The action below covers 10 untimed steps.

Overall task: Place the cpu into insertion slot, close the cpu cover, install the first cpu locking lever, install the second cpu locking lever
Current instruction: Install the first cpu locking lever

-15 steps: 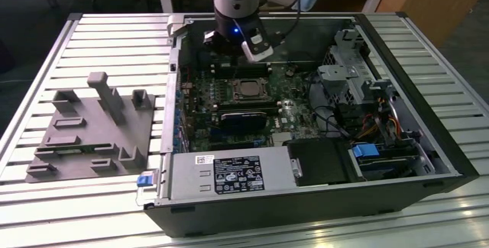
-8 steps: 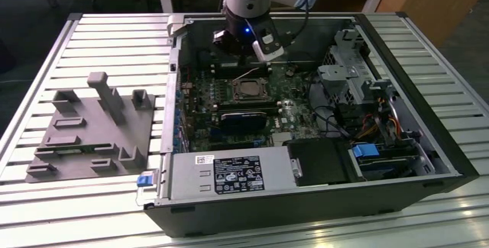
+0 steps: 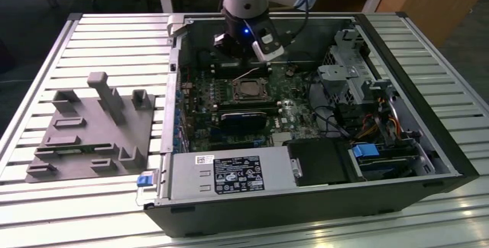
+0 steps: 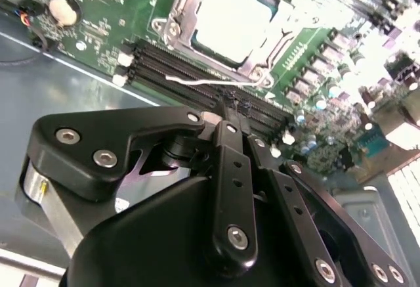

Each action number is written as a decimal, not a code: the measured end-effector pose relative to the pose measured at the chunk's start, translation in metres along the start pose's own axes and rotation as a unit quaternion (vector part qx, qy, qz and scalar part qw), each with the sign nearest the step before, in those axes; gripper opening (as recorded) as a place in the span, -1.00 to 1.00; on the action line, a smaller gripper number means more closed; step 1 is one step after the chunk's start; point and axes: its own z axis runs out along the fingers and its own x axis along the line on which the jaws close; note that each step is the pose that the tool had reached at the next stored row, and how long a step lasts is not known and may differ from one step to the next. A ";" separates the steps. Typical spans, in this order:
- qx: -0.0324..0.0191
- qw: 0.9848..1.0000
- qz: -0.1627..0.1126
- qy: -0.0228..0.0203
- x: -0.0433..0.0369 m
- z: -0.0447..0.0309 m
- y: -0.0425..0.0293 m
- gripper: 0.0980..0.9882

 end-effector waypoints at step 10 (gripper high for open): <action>0.001 0.999 -0.011 -0.048 0.0063 0.0041 -0.0015 -0.99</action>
